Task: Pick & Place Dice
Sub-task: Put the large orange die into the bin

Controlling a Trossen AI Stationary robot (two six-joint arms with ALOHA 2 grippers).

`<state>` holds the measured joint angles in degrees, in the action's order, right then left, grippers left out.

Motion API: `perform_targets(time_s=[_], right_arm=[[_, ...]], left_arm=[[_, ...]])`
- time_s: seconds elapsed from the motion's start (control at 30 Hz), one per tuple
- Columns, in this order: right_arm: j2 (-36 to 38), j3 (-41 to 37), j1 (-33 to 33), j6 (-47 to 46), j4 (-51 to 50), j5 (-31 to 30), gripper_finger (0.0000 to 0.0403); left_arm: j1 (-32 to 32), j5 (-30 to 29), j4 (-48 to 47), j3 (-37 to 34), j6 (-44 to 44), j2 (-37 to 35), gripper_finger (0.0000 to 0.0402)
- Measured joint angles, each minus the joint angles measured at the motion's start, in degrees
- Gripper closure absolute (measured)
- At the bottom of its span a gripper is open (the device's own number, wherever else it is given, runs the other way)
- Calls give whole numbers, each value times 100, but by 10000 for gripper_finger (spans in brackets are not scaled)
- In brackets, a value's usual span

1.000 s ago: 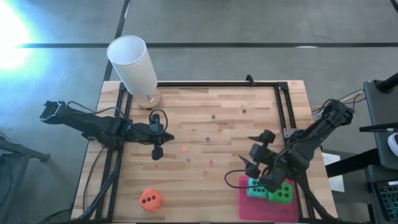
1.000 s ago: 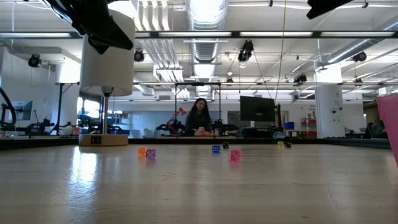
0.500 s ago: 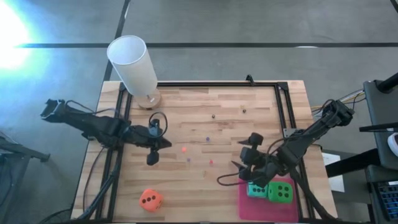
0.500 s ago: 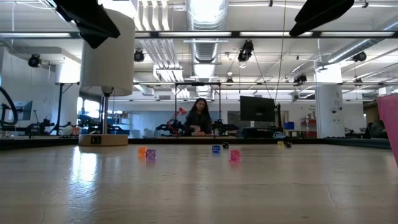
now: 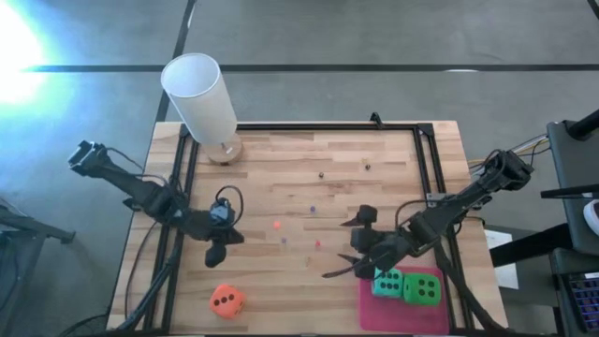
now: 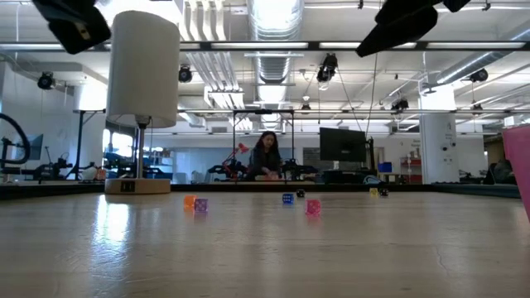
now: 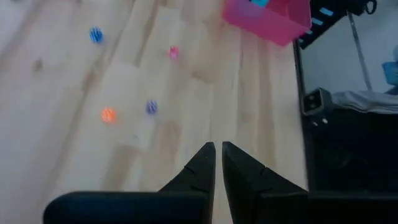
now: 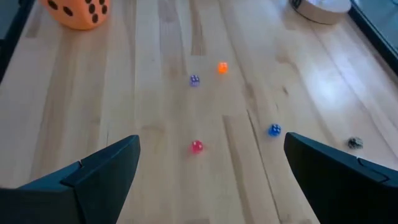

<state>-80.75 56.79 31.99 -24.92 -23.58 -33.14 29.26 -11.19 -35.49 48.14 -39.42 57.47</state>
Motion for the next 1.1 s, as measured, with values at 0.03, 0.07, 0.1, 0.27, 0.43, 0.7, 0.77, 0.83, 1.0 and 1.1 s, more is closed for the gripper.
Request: perform_targets(time_s=[0.03,0.07,0.1,0.27,0.43,0.7,0.77,0.83,1.0,1.1], right_arm=[[0,-7,-29,81,67,37,7],[0,-8,-48,157,137,44,7],[0,-8,-68,236,205,49,7],[0,-8,-97,434,305,65,7],[0,-8,-94,461,313,63,7],[0,-8,-92,461,318,61,7],[0,-8,-92,461,320,61,7],[0,-8,-92,461,318,61,7],[0,-8,-92,461,318,61,7],[0,-8,-91,461,320,59,7]], left_arm=[[97,48,-53,0,-209,0,366],[197,79,-95,-2,-395,0,366],[307,103,-109,-14,-565,0,366],[764,273,-176,-141,-1426,112,366],[1119,1163,-212,-166,-2294,488,366],[1679,2738,-124,-162,-4135,1178,366],[1806,2928,-40,-162,-4454,1346,366],[1911,2972,156,-162,-4610,1507,366],[2015,2991,745,-160,-4749,1847,366],[2015,2990,978,-160,-4765,2064,366]])
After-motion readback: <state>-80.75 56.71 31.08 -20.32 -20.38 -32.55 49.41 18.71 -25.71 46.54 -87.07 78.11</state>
